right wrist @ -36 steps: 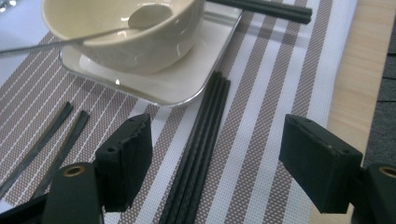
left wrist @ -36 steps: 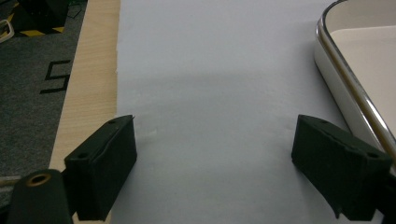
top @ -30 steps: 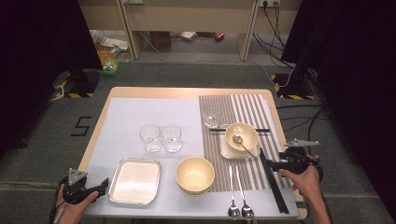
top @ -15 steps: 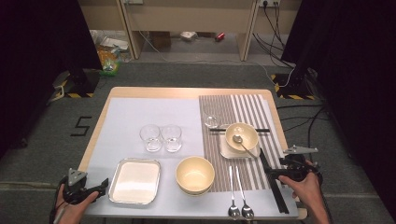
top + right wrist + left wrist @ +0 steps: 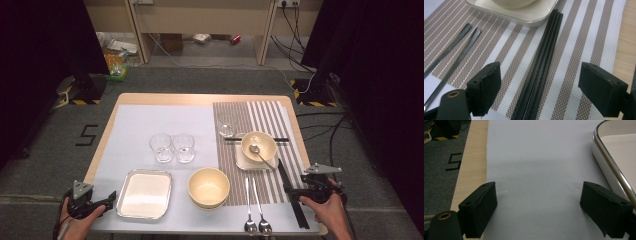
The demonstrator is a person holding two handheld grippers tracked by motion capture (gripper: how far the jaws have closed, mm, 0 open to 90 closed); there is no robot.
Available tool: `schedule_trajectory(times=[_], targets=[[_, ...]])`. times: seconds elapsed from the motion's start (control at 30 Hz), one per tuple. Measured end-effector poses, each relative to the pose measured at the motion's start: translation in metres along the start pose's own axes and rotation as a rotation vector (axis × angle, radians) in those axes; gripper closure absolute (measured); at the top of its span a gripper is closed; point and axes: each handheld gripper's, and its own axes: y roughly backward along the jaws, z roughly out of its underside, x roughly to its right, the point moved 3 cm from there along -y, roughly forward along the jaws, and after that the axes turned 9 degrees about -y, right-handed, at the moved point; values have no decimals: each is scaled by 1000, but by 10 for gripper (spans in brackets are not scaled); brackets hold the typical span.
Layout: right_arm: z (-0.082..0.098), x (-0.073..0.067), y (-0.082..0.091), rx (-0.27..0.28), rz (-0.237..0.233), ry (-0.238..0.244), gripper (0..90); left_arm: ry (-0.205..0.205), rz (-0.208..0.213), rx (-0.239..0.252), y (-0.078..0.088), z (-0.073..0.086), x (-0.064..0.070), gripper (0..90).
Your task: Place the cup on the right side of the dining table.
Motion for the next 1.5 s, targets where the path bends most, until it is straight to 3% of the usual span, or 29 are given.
schedule_trajectory(times=[0.8, 1.27, 1.5], targets=[[31, -11, -2, -33, 16, 49, 195, -1, 0, 1, 0, 0, 0, 129], [40, -19, -3, 10, 63, 83, 167, -3, -1, 0, 0, 0, 0, 129], [45, -19, -3, 48, 51, 79, 163, -3, -1, 0, 0, 0, 0, 129]])
